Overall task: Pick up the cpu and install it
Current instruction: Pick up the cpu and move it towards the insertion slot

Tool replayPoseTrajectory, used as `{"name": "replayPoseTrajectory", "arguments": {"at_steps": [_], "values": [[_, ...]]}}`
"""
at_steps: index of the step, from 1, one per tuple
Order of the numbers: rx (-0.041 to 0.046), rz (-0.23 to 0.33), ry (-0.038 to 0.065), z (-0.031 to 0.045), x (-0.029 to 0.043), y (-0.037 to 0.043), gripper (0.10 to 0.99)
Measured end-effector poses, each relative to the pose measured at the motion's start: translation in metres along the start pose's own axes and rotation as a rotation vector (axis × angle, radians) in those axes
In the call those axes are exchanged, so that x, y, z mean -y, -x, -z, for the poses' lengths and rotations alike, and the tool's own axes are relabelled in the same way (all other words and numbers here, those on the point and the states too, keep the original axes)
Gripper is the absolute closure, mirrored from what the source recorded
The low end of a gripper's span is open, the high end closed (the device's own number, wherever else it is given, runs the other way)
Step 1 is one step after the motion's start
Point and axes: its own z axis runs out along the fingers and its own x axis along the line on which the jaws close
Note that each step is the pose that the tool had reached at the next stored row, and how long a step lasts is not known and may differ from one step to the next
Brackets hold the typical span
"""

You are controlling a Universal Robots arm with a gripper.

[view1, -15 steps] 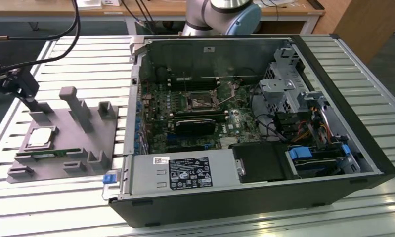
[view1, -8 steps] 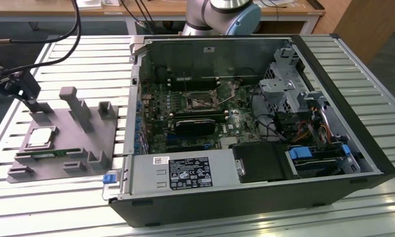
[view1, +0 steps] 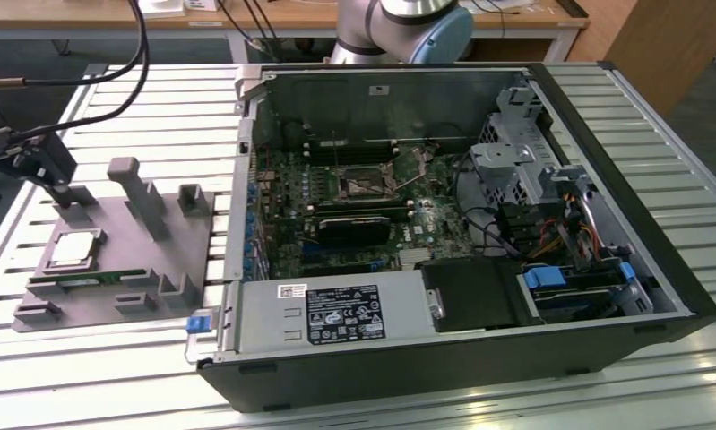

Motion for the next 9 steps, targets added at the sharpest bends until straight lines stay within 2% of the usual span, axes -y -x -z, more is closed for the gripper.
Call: {"name": "replayPoseTrajectory", "arguments": {"at_steps": [9], "values": [[-0.0008, 0.0, 0.001, -0.0077, 0.0005, 0.0, 0.267]]}}
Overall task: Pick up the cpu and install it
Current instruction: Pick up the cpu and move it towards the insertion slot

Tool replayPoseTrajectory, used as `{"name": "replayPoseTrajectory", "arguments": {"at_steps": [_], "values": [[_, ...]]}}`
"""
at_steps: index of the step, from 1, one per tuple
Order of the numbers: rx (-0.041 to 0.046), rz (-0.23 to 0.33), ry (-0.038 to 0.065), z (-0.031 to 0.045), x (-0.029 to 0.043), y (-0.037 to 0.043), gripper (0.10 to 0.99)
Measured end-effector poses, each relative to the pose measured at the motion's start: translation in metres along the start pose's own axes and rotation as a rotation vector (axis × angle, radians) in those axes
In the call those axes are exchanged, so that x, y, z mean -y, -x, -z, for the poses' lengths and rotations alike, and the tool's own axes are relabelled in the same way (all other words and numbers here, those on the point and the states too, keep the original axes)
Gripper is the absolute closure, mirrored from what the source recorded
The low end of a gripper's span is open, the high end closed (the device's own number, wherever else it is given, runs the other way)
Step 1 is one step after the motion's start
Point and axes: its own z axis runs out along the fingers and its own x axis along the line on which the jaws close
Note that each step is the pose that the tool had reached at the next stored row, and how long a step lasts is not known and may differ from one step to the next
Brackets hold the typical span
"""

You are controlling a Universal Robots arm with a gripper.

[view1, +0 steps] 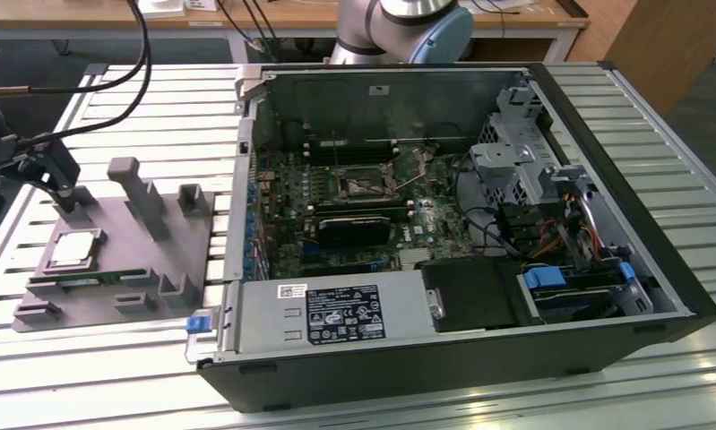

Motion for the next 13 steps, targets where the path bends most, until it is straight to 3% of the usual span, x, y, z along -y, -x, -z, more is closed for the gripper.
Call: {"name": "replayPoseTrajectory", "arguments": {"at_steps": [13], "values": [[0.0, 0.002, 0.002, -0.0097, 0.0008, -0.0005, 0.267]]}}
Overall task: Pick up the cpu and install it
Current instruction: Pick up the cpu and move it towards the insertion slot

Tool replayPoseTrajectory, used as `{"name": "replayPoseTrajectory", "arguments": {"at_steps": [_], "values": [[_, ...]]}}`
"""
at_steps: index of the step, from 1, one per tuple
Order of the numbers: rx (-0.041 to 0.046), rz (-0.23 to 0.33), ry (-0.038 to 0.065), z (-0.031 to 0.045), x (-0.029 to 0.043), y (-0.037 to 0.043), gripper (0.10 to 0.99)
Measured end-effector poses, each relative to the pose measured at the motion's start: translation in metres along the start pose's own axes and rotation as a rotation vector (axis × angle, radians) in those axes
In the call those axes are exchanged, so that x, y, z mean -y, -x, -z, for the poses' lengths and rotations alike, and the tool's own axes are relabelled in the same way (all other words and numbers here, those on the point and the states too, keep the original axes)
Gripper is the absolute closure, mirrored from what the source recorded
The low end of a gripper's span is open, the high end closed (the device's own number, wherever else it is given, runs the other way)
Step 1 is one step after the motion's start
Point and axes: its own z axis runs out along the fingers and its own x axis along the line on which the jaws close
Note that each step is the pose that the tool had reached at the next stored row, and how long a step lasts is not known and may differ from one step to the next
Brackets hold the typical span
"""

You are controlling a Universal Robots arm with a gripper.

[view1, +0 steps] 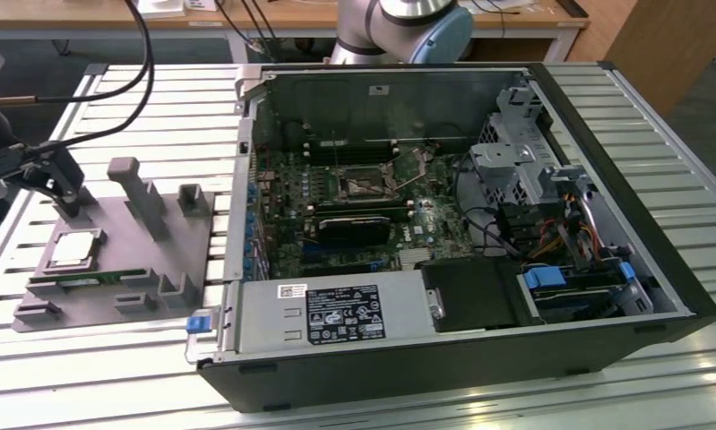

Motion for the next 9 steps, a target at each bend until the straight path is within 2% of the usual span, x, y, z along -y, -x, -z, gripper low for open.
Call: {"name": "replayPoseTrajectory", "arguments": {"at_steps": [9], "values": [[-0.0014, 0.015, 0.0, -0.0068, 0.0008, -0.0002, 0.267]]}}
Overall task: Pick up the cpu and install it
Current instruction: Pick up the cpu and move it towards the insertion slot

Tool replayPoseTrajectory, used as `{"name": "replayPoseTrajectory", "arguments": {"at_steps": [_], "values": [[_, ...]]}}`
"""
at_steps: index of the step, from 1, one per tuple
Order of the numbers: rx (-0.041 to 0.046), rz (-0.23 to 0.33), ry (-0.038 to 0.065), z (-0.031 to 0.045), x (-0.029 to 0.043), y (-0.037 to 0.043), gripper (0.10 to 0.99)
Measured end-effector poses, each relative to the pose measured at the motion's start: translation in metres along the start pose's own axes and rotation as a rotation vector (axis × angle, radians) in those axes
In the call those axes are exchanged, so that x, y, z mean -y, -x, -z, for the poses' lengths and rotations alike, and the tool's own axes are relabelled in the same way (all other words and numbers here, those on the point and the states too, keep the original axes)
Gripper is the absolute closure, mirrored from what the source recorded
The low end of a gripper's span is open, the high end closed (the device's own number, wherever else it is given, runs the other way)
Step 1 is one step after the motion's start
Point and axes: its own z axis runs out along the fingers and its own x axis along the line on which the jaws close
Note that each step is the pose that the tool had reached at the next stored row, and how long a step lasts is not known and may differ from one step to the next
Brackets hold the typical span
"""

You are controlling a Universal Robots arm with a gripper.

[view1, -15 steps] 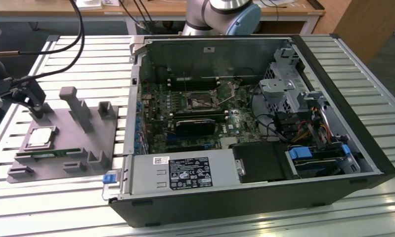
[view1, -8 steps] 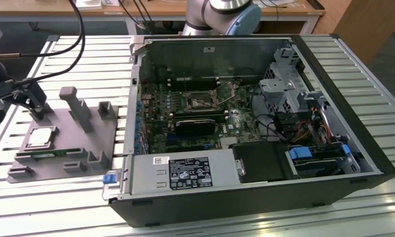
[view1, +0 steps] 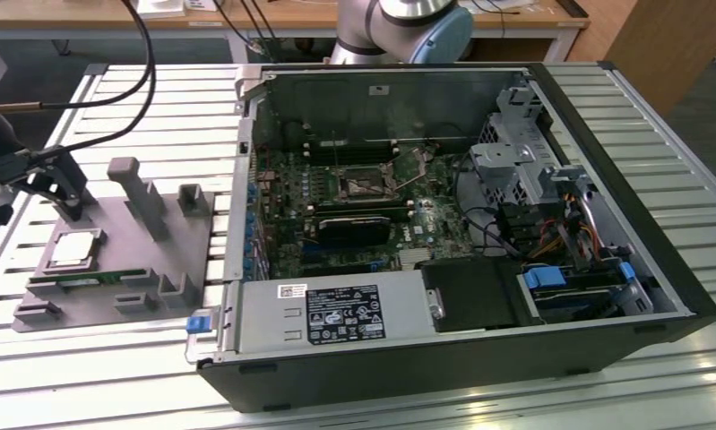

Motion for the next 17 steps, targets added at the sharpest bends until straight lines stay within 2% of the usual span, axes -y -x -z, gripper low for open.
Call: {"name": "replayPoseTrajectory", "arguments": {"at_steps": [17], "values": [[-0.001, 0.0, 0.001, -0.0112, 0.0008, 0.0, 0.267]]}}
